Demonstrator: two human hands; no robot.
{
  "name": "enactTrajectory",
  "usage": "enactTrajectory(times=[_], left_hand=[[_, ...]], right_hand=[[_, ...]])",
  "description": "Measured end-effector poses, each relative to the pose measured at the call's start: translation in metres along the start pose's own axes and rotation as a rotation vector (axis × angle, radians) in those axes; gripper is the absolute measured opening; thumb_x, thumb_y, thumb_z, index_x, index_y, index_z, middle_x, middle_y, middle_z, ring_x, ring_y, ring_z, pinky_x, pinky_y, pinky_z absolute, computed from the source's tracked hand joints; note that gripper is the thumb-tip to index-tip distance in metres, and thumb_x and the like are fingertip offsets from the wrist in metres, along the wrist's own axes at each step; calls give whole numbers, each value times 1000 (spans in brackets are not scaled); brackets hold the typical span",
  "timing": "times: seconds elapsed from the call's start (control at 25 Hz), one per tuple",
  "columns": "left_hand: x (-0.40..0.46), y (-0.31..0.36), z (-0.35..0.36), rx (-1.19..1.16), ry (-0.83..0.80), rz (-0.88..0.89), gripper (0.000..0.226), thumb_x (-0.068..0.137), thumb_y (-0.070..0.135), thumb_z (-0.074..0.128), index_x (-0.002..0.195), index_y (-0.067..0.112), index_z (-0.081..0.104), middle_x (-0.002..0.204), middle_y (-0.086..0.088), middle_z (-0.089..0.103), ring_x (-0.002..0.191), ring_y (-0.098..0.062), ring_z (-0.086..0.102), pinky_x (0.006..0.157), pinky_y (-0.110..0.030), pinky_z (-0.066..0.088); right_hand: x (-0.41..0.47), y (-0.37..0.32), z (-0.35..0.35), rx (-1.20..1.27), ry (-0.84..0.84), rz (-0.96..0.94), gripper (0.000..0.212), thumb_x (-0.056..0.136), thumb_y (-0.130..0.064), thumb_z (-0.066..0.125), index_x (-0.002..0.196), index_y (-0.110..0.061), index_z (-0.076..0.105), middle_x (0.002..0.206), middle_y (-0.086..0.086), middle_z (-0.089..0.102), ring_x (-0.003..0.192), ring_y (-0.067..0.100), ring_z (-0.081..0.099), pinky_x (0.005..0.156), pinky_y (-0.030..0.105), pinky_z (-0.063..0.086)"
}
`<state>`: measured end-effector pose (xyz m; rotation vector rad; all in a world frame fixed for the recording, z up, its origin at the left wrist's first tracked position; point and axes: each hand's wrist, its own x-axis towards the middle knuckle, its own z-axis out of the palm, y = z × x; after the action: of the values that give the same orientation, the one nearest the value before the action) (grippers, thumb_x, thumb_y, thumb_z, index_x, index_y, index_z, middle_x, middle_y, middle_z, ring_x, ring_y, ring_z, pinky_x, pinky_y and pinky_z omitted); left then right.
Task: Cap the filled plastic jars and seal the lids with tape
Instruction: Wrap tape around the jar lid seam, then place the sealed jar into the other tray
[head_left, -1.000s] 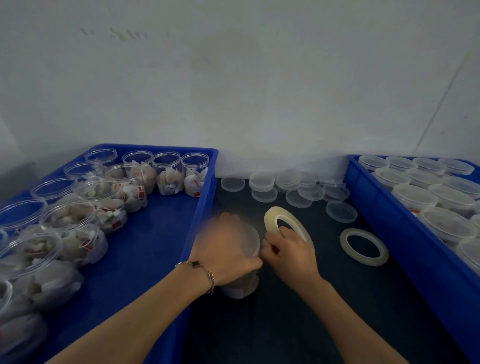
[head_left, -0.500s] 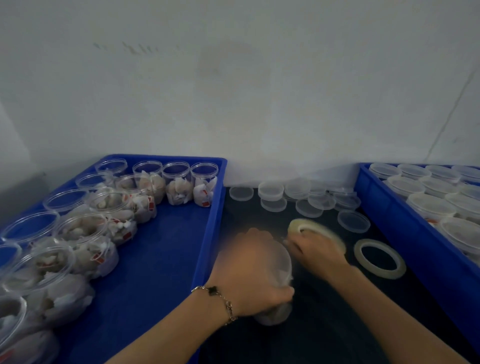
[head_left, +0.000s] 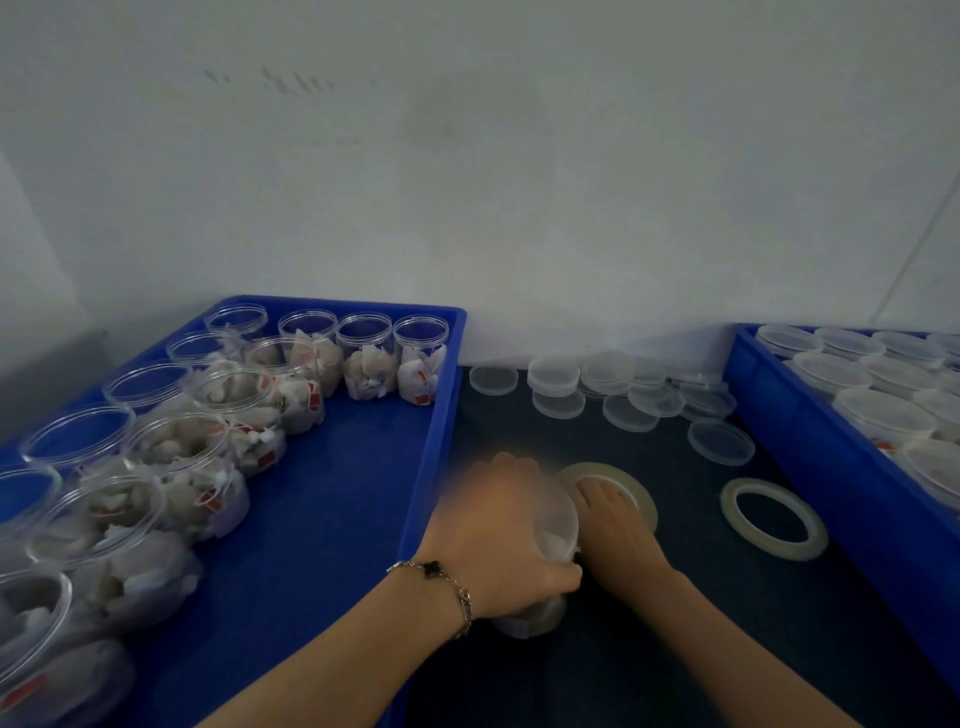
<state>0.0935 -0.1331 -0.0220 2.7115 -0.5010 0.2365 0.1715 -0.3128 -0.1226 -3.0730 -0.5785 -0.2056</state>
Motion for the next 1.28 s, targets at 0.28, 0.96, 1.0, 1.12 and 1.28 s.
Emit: enactTrajectory(times=[0.28, 0.96, 1.0, 1.12, 1.28], left_hand=[[2, 2, 0, -85, -84, -16, 98, 64, 74, 63, 140, 28, 23, 133, 11, 34, 116, -7, 38, 94, -22, 39], [99, 184, -22, -731, -181, 362, 20, 89, 37, 59, 108, 30, 61, 100, -4, 68, 85, -19, 67, 84, -42, 55], [112, 198, -16, -706, -135, 372, 26, 90, 36, 59, 113, 26, 61, 105, -5, 69, 88, -17, 66, 85, -37, 55], [168, 247, 1, -547, -24, 379, 48, 89, 40, 60, 129, 14, 55, 114, -6, 66, 91, -14, 62, 85, -26, 49], [259, 310, 25, -797, -138, 216, 12, 85, 9, 64, 97, 4, 63, 104, -17, 66, 101, -31, 64, 90, -42, 53]], right_hand=[[-59, -31, -56, 1051, -211, -149, 103, 59, -33, 86, 135, -53, 19, 127, -33, 44, 120, -7, 46, 92, 15, 46], [-166, 130, -228, 752, 353, 290, 83, 39, -48, 87, 115, -41, 55, 105, -26, 65, 97, -8, 59, 79, 20, 49], [-166, 147, -232, 730, 352, 362, 84, 34, -50, 84, 113, -40, 55, 100, -25, 66, 92, -8, 60, 73, 18, 47], [-151, 208, -239, 647, 457, 534, 71, 38, -35, 91, 99, -36, 54, 90, -17, 63, 82, 1, 58, 67, 21, 44], [-108, 296, -242, 342, 563, 700, 65, 55, -28, 88, 111, -10, 60, 105, 13, 65, 95, 30, 60, 82, 39, 49]])
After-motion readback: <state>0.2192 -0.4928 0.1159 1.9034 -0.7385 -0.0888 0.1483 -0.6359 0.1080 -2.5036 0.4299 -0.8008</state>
